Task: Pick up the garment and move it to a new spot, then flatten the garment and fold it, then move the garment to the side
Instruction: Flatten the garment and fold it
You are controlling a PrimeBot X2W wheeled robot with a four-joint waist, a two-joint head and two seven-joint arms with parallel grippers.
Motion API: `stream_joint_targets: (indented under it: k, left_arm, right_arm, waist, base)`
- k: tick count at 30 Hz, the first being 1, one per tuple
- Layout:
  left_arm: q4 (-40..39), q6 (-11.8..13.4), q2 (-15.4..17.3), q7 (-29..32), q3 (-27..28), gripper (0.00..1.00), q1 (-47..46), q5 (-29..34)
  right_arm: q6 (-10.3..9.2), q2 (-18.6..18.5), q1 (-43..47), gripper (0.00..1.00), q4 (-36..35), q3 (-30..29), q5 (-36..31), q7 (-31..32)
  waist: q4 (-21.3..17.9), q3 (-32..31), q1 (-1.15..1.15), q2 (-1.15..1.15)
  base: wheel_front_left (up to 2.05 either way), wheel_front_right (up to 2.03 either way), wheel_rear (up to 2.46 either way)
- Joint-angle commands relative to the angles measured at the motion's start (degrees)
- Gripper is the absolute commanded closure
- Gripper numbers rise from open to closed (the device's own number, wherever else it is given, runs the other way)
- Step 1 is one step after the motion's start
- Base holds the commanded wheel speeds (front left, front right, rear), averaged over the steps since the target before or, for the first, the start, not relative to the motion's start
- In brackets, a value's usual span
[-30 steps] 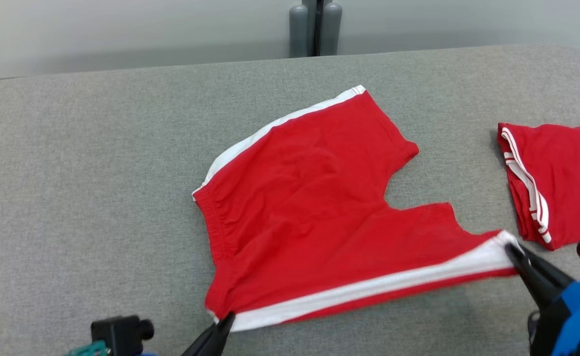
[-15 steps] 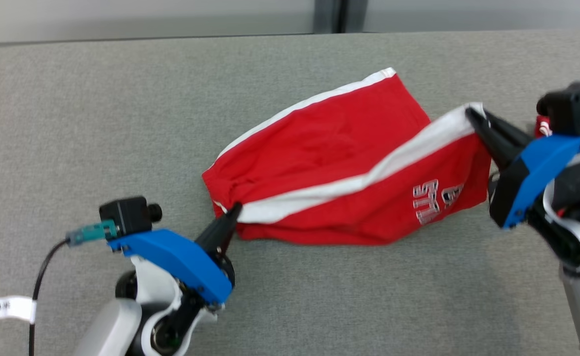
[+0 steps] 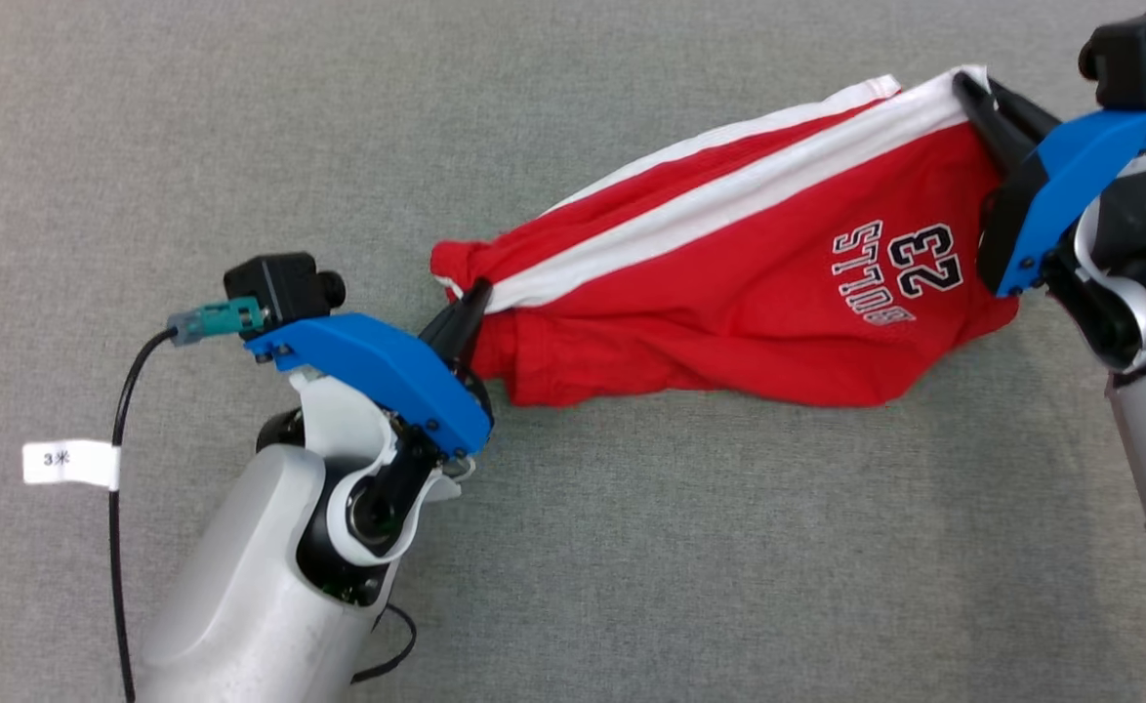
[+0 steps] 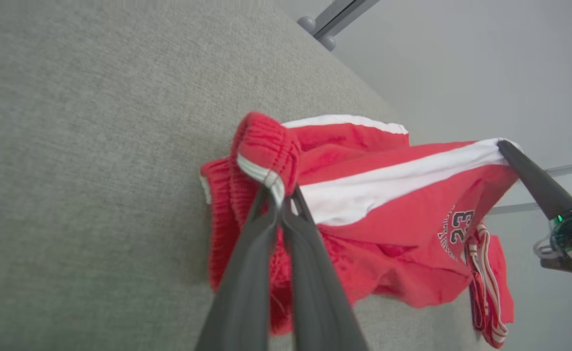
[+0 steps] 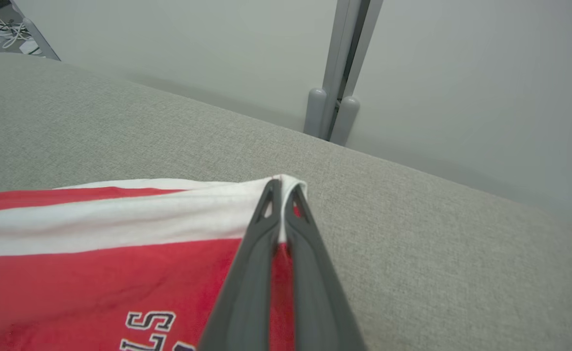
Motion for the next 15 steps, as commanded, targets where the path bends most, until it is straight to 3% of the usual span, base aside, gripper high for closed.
stream_joint_targets:
  k: [1,10,11,12,13,15]
  left_arm:
    - [1.1,-0.4,-0.6,-0.6,-0.3,1.00,-1.7,0.5]
    - [5.3,-2.1,-2.0,-2.5,-0.7,1.00,-4.9,1.4]
    - [5.6,-2.2,-2.2,-3.2,-0.6,0.73,-5.1,1.6]
    - [5.9,-2.6,-2.3,-3.7,-0.5,0.16,-5.4,1.6]
    - [6.3,-2.7,-2.4,-4.2,-0.4,0.00,-5.5,1.6]
    - [6.9,-3.2,-2.8,-5.4,-0.1,0.00,-5.7,1.6]
  right_arm:
    - [0.03,-0.2,-2.3,1.00,2.1,0.3,-0.8,-1.4]
    - [0.03,1.0,-8.6,1.00,11.5,3.6,-1.1,-6.9]
    - [0.03,1.1,-9.0,0.69,12.5,4.0,-0.8,-7.6]
    - [0.03,1.1,-9.4,0.00,13.8,4.2,-0.7,-7.9]
    - [0.03,1.2,-10.0,0.00,14.7,4.5,-0.8,-8.6]
    - [0.03,1.6,-10.9,0.00,16.4,5.2,-0.6,-10.0]
  waist:
    - [0.7,0.9,-0.01,0.00]
    - [1.2,2.4,-0.01,0.00]
    - [1.2,2.4,-0.01,0.00]
    - [1.3,2.5,-0.01,0.00]
    - [1.4,2.5,-0.01,0.00]
    - [1.4,2.4,-0.01,0.00]
  base:
    - [0.00,0.00,0.00]
    - [0.00,0.00,0.00]
    - [0.00,0.00,0.00]
    - [0.00,0.00,0.00]
    - [0.00,0.00,0.00]
    - [0.00,0.00,0.00]
